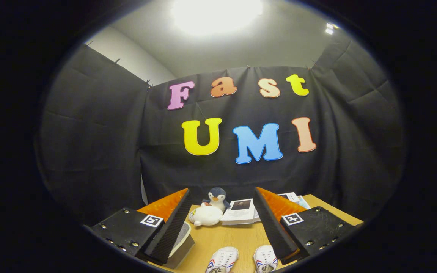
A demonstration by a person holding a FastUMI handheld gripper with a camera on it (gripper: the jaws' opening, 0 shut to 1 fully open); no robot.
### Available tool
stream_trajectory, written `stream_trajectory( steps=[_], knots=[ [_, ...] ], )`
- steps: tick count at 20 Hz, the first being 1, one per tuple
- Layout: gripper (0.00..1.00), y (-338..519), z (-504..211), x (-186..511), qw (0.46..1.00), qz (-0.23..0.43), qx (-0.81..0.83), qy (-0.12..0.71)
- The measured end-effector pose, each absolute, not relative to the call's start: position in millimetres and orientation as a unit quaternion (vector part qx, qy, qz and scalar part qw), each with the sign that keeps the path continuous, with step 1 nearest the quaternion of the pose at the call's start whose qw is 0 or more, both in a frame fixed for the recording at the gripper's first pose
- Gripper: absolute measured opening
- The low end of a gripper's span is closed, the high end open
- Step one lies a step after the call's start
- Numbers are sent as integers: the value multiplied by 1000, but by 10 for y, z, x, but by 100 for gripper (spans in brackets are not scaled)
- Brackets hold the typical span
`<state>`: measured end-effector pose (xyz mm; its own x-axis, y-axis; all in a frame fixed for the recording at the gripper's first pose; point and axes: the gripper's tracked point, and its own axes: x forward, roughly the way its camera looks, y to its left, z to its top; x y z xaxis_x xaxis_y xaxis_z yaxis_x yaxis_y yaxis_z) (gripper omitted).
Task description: Open the storage box then place both shoes into the box .Put the left shoe in first, then the right shoe, with the right side of both shoes facing outward in a uniform manner.
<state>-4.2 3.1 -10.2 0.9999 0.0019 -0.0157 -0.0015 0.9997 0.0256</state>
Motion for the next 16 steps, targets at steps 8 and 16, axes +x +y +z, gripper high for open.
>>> stream_trajectory(
  steps=[8, 16],
  knots=[
    [98, 197, -302, 10, 998, 22, 39, 33],
    [98, 514, -818, 59, 986, 65, 110, 112]
  ],
)
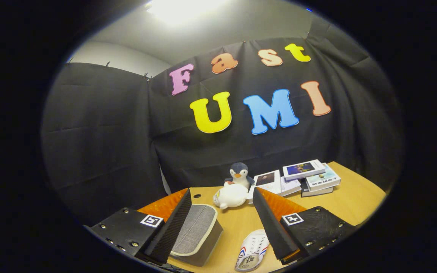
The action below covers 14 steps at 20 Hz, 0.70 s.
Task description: Open the storage box then place both shoes into the box .Put the left shoe in first, then the right shoe, with the right side of both shoes facing outward in a uniform manner.
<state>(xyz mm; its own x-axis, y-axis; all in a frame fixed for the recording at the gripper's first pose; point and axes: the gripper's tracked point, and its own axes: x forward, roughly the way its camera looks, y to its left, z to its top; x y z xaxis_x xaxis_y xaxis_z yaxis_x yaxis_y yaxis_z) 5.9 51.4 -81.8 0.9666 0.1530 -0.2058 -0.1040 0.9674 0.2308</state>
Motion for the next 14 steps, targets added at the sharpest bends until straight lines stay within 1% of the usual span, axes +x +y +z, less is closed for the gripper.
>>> stream_trajectory(
  steps=[6, 14],
  knots=[
    [98, 760, -1217, 49, 964, 96, 176, 175],
    [98, 1004, -1708, -7, 918, 114, 282, 256]
  ],
)
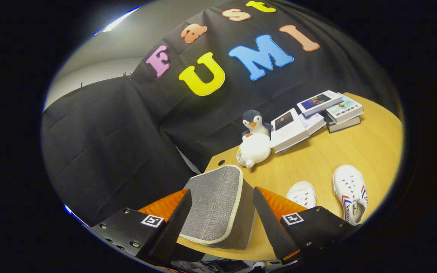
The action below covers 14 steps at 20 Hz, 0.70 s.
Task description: Open the storage box then place both shoes into the box .Put the left shoe in first, then the right shoe, with the right side of both shoes facing outward in a uniform manner.
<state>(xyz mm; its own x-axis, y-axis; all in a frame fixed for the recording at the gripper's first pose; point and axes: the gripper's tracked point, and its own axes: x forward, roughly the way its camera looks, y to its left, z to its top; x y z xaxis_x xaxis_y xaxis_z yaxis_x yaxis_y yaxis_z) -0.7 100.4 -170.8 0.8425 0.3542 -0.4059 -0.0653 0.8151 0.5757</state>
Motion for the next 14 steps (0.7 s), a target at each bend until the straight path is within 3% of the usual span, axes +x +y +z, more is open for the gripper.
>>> stream_trajectory(
  steps=[14],
  knots=[
    [94, 1390, -2321, -98, 819, 125, 433, 354]
  ],
)
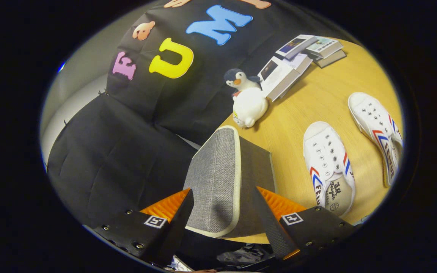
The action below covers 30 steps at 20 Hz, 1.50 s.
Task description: Open the storage box then place both shoes into the box .Put the left shoe in first, then the right shoe, with the right side of both shoes facing outward in a uniform manner.
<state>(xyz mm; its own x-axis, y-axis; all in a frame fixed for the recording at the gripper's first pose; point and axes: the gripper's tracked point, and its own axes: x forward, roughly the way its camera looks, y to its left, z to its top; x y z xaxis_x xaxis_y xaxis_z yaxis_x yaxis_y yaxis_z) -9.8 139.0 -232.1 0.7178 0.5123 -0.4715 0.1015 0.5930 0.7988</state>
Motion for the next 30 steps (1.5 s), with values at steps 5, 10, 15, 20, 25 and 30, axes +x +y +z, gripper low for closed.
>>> stream_trajectory(
  steps=[5, 10, 15, 20, 25, 30],
  knots=[
    [94, 1548, -2447, -133, 788, 131, 468, 379],
    [78, 1672, -2510, -157, 767, 147, 482, 398],
    [38, 1651, -2516, -146, 758, 144, 496, 399],
    [3, 1546, -2421, -58, 773, 136, 491, 378],
    [3, 1678, -2127, -70, 768, 167, 494, 372],
    [3, 1876, -1713, 3, 782, 202, 467, 361]
  ],
)
